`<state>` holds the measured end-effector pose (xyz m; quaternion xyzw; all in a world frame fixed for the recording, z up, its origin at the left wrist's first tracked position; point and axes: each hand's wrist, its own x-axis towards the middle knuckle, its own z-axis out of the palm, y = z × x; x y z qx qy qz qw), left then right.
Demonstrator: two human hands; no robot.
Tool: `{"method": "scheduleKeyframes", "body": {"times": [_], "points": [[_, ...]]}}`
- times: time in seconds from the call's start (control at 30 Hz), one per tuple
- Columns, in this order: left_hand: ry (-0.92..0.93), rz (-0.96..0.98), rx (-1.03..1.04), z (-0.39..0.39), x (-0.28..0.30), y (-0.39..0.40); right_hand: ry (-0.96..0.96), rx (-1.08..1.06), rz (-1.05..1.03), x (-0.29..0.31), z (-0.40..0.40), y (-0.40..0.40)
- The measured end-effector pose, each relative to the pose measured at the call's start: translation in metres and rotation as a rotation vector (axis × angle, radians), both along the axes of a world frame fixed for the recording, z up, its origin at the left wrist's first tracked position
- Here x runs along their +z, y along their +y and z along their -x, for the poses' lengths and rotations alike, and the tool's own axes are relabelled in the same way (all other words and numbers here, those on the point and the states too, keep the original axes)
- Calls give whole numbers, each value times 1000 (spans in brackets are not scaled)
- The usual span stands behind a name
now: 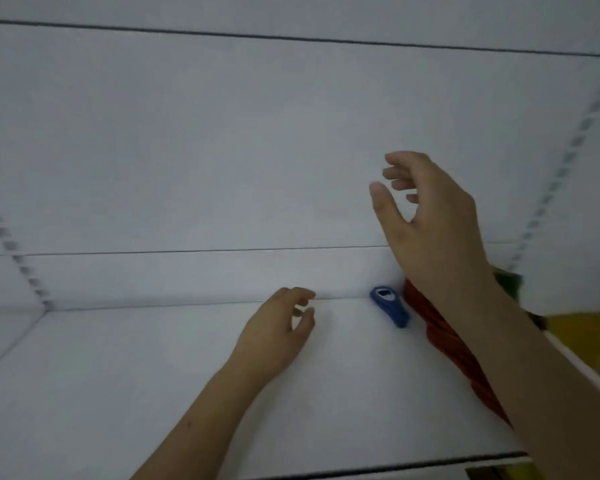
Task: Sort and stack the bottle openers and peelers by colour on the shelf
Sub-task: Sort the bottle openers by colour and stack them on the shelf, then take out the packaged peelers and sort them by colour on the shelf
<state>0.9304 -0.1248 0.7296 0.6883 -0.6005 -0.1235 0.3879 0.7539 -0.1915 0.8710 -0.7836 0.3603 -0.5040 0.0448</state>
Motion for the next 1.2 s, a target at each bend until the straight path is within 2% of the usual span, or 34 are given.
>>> {"method": "scheduleKeyframes", "body": {"times": [0.13, 0.37, 0.5, 0.7, 0.87, 1.0, 1.1, 1.2], "points": [[-47, 143, 234, -77, 18, 84, -50, 332, 21, 17, -141, 47], [-86, 299, 658, -245, 26, 261, -5, 739, 13, 13, -363, 168], [-127, 376, 828, -342, 30, 358, 36, 857, -37, 1, -485, 232], [-128, 397, 1048, -479, 40, 456, 244, 920, -121, -19, -625, 291], [-93, 199, 1091, -571, 49, 476, 518, 934, -296, -31, -706, 305], [-169, -209, 1081, -631, 58, 467, 759, 1004, -378, -37, -753, 302], [-162, -532, 982, -664, 63, 457, 843, 1092, -346, -38, -778, 298], [-189, -635, 945, -685, 64, 449, 895, 1183, -276, -40, -796, 294]]}}
